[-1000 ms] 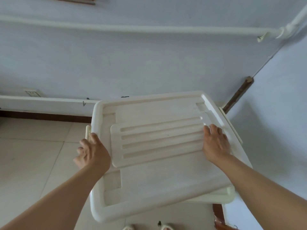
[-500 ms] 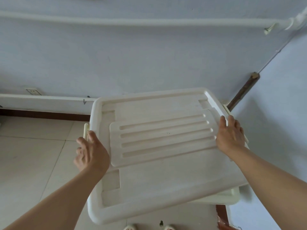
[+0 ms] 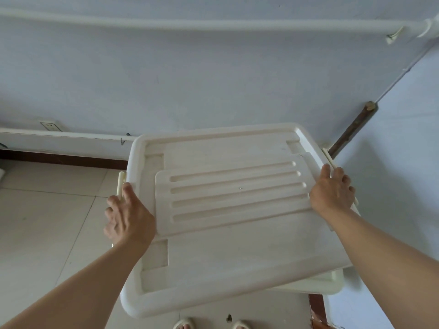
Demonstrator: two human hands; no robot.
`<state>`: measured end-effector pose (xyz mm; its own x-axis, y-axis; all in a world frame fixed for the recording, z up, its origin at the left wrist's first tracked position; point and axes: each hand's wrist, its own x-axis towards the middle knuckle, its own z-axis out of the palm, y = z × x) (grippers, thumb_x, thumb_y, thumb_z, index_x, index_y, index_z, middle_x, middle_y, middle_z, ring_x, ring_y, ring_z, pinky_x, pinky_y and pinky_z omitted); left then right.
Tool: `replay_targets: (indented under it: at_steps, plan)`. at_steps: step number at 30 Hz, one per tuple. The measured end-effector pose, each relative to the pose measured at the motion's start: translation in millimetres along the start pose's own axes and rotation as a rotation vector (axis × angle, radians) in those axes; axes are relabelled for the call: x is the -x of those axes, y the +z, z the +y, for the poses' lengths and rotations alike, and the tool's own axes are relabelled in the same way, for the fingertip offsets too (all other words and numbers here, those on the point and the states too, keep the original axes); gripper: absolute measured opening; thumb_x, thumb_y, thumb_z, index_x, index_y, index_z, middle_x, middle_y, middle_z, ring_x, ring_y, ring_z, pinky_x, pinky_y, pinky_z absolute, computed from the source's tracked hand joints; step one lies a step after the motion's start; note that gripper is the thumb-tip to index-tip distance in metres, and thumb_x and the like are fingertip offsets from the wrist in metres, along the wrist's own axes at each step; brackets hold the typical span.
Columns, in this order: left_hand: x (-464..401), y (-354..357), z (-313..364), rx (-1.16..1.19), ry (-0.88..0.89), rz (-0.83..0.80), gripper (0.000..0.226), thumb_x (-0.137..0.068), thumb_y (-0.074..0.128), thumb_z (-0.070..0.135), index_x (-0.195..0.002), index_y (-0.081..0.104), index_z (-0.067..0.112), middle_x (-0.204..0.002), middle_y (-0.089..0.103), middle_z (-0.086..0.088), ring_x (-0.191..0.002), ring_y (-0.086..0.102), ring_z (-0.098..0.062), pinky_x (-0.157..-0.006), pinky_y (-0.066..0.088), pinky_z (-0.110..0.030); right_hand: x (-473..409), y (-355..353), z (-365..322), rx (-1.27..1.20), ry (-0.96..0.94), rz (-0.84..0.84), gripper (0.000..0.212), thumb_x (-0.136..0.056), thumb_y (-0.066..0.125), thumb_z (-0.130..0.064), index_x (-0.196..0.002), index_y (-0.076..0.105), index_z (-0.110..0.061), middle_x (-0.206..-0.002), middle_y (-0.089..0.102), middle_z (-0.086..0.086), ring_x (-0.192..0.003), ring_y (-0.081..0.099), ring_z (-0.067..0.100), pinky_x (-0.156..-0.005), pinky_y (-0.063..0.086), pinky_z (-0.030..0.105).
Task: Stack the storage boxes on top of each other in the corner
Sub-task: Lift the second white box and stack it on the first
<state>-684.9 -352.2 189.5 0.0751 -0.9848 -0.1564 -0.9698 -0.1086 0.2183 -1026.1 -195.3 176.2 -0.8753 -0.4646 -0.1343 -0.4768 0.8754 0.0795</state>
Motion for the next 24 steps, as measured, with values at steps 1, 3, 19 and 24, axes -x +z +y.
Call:
replay_targets:
  at_steps: [1,3,19,24]
  plan:
    - [0,1,0,0.0,-0.002,0.0,0.057,-0.081,0.046,-0.001,-0.129,0.027,0.024,-0.118,0.04,-0.02,-0.106,0.045,-0.038,-0.069,0.03,-0.043,0,1,0,-0.012,0.01,-0.004,0.062,-0.085,0.053,-0.013,-0.139,0.023,-0.01,-0.142,0.027,0.021,-0.125,0.032,0.04,-0.101,0.034,0.047]
    - [1,1,1,-0.003,-0.004,-0.001,0.058,-0.081,0.047,-0.001,-0.129,0.027,0.024,-0.118,0.04,-0.019,-0.106,0.045,-0.038,-0.07,0.03,-0.043,-2,1,0,-0.038,0.037,-0.015,0.063,-0.085,0.053,-0.014,-0.14,0.022,-0.011,-0.141,0.027,0.022,-0.124,0.033,0.041,-0.102,0.032,0.047]
    - [5,-2,6,-0.012,-0.024,0.012,0.058,-0.081,0.047,-0.001,-0.13,0.026,0.023,-0.117,0.04,-0.021,-0.105,0.045,-0.039,-0.071,0.031,-0.043,-18,6,-4,-0.165,0.173,-0.028,0.064,-0.086,0.051,-0.018,-0.141,0.022,-0.003,-0.143,0.029,0.025,-0.128,0.031,0.043,-0.106,0.027,0.051]
    - [5,0,5,0.004,-0.031,0.024,0.044,-0.09,0.043,0.01,-0.128,0.027,0.023,-0.117,0.042,-0.022,-0.102,0.046,-0.039,-0.071,0.031,-0.043,-21,9,-1,-0.2,0.201,-0.006,0.065,-0.084,0.052,-0.016,-0.141,0.023,-0.004,-0.141,0.033,0.023,-0.127,0.033,0.042,-0.105,0.027,0.051]
